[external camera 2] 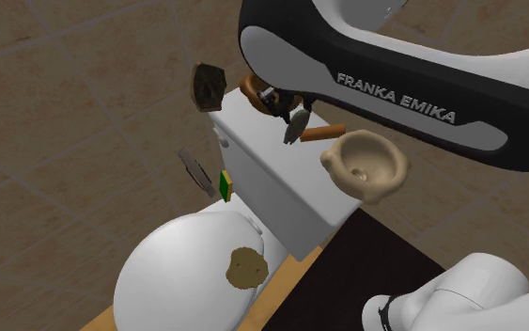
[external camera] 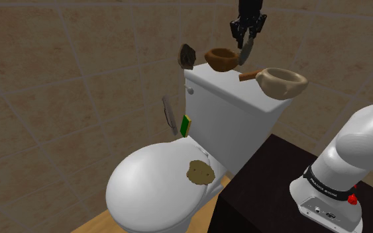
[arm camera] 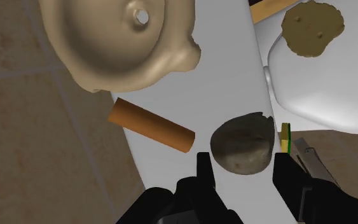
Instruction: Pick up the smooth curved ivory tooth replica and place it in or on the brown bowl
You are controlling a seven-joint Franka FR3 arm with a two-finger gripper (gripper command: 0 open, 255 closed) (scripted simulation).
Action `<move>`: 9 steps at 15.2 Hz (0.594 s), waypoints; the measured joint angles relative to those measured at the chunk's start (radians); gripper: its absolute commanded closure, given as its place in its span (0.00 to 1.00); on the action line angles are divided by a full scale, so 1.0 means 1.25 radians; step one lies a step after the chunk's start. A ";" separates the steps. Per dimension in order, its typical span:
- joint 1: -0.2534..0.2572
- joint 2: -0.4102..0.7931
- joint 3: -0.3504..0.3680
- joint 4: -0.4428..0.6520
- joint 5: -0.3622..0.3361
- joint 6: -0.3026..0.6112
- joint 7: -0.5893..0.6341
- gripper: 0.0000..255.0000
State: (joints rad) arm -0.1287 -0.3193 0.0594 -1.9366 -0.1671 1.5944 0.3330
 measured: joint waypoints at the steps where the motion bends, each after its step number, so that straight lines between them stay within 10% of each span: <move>1: -0.004 0.022 -0.005 0.026 -0.003 -0.003 -0.009 1.00; 9: -0.037 0.251 -0.048 0.282 -0.015 -0.016 -0.087 1.00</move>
State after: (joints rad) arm -0.1754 -0.0053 -0.0008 -1.5839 -0.1864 1.5743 0.2246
